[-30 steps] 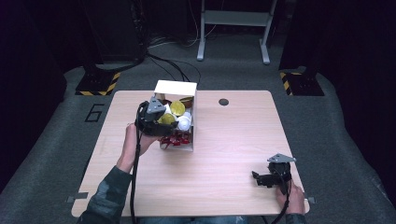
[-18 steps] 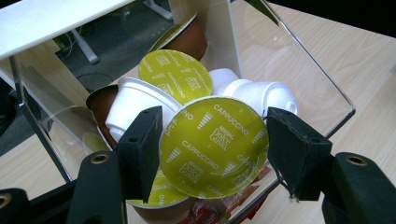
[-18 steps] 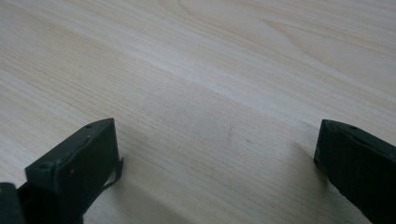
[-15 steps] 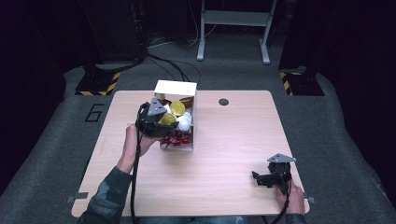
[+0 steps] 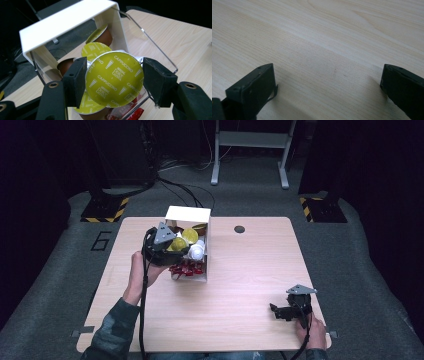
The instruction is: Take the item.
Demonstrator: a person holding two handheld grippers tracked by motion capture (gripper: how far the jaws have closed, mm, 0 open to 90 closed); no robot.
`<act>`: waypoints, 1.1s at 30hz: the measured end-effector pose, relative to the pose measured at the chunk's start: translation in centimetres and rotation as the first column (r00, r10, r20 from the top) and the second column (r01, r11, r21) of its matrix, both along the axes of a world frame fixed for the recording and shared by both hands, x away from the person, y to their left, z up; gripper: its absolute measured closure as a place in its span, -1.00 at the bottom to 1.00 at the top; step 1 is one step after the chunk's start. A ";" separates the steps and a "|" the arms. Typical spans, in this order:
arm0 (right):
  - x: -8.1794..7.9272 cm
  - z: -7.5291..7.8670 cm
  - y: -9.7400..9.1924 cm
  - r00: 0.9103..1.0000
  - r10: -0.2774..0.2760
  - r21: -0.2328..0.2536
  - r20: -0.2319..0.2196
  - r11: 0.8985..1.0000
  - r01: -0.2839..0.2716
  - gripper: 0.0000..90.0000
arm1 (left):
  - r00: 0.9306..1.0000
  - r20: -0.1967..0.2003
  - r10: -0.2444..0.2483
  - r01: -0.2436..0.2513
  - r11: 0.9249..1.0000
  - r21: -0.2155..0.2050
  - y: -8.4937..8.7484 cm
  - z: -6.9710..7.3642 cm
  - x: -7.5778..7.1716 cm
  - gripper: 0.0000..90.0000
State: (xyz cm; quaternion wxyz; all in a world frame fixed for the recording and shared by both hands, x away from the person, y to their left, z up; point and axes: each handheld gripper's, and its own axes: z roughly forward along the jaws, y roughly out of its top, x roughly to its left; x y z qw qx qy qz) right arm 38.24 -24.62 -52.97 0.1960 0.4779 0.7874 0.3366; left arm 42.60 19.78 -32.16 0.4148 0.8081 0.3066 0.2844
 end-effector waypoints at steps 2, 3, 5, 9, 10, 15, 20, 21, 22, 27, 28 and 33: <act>0.0 0.0 0.0 1.000 0.000 0.001 0.002 1.000 0.000 -1.00 | 1.000 0.009 -0.004 0.004 1.000 0.004 0.1 0.4 -0.2 -0.15; 0.0 0.0 0.0 1.000 0.000 0.000 -0.001 1.000 0.000 -1.00 | 1.000 0.016 0.001 -0.001 1.000 -0.002 0.1 0.5 -0.3 -0.14; 0.0 0.0 0.0 1.000 0.000 0.000 0.000 1.000 0.000 -1.00 | 1.000 0.023 0.000 0.000 1.000 0.000 0.3 0.8 -0.5 -0.14; 0.0 0.0 0.0 1.000 -0.001 0.001 0.002 1.000 0.001 -1.00 | 0.999 0.035 0.003 -0.003 1.000 0.000 0.5 1.3 -0.9 -0.14; 0.0 0.0 0.0 1.000 0.001 0.000 -0.001 1.000 -0.001 -1.00 | 0.999 0.040 0.005 -0.005 1.000 -0.002 0.6 1.4 -1.0 -0.14; 0.0 0.0 0.0 1.000 0.000 0.000 0.000 1.000 0.000 -1.00 | 0.999 0.050 0.011 -0.011 1.000 -0.011 1.1 1.9 -1.3 -0.14; 0.0 0.0 0.0 1.000 0.001 0.002 0.002 1.000 -0.001 -1.00 | 0.997 0.078 0.022 -0.020 1.000 -0.023 1.7 2.5 -2.0 -0.14; 0.0 0.0 0.0 1.000 0.001 0.000 0.000 1.000 -0.001 -1.00 | 0.996 0.082 0.022 -0.020 1.000 -0.021 1.9 2.7 -2.2 -0.14; 0.0 0.0 0.0 1.000 0.000 0.001 0.001 1.000 0.000 -1.00 | 0.996 0.087 0.023 -0.022 1.000 -0.015 2.0 2.8 -2.3 -0.14; 0.0 0.0 0.0 1.000 0.000 0.000 0.000 1.000 0.000 -1.00 | 0.994 0.106 0.032 -0.031 0.999 -0.014 2.6 3.2 -3.0 -0.14; 0.0 0.0 0.0 1.000 0.000 0.000 0.000 1.000 0.000 -1.00 | 0.994 0.106 0.034 -0.033 0.999 -0.016 2.8 3.2 -3.2 -0.14; 0.0 0.0 0.0 1.000 0.000 0.000 -0.001 1.000 0.000 -1.00 | 0.992 0.115 0.052 -0.051 0.999 -0.011 3.8 3.2 -3.6 -0.14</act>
